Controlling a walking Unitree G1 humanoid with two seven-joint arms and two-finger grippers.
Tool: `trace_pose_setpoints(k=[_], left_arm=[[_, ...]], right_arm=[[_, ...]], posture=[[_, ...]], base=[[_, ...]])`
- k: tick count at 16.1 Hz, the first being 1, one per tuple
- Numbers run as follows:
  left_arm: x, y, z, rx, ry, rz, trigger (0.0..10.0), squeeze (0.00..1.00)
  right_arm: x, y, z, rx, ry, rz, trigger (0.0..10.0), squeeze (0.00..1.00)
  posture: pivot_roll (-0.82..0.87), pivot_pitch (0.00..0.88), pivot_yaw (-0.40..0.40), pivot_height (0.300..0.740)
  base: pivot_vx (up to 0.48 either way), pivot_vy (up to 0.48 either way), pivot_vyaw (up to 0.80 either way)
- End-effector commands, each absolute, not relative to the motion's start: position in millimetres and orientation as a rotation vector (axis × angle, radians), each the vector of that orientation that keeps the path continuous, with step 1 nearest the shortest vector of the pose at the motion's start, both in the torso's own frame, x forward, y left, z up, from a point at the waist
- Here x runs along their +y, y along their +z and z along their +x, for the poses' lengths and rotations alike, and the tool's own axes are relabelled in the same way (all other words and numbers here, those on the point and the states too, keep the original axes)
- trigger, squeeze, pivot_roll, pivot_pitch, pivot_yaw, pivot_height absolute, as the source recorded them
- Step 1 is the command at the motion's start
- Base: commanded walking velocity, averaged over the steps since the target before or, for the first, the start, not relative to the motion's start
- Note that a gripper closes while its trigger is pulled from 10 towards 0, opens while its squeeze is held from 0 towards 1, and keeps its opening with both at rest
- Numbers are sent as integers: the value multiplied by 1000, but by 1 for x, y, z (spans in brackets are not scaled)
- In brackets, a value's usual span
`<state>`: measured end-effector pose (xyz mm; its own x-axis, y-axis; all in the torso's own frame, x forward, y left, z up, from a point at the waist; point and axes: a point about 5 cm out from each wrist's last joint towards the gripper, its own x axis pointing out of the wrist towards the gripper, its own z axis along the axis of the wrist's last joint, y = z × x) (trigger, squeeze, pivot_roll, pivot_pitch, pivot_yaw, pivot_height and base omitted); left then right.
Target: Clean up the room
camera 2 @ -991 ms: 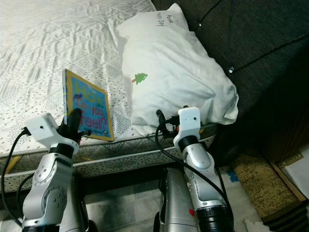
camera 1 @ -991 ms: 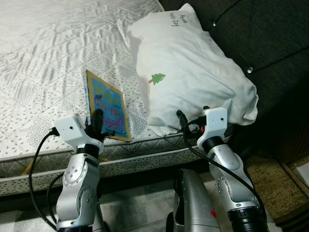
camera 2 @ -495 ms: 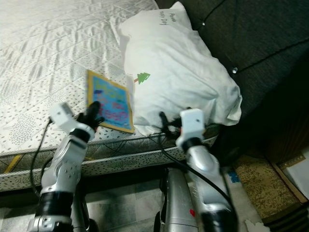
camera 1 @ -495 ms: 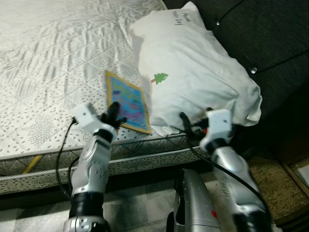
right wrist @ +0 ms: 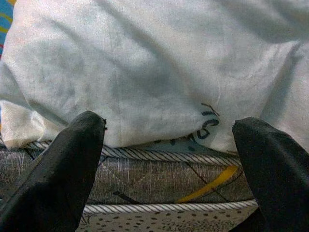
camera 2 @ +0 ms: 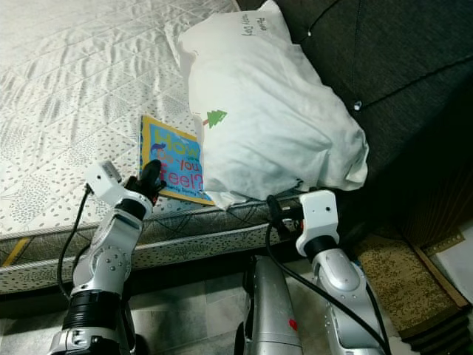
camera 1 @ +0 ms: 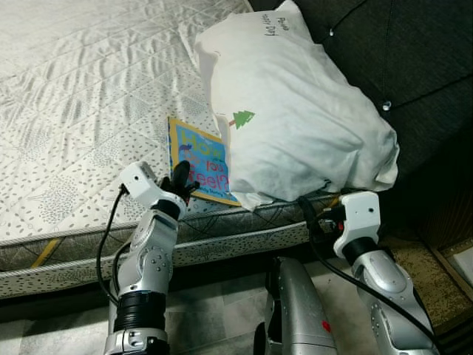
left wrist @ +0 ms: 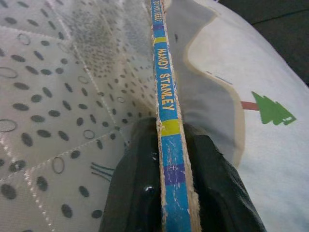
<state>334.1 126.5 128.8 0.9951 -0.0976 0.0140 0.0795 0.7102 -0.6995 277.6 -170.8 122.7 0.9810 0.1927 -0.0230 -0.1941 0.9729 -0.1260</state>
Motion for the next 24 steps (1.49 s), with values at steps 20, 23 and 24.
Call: trace_pose_setpoints(k=[20, 23, 24], left_arm=[[163, 92, 337, 241, 58, -597, 10000, 1000], [167, 93, 340, 246, 65, -586, 10000, 1000], [168, 91, 340, 260, 65, -577, 10000, 1000]], right_arm=[[-166, 138, 289, -47, 199, -170, 10000, 0], [-163, 140, 292, -55, 202, -170, 10000, 0], [-162, 141, 293, -60, 204, -171, 10000, 0]], posture=[[-117, 202, -102, 487], [-115, 200, -101, 487], [-115, 200, -101, 487]], base=[[0, 0, 0], [0, 0, 0], [0, 0, 0]])
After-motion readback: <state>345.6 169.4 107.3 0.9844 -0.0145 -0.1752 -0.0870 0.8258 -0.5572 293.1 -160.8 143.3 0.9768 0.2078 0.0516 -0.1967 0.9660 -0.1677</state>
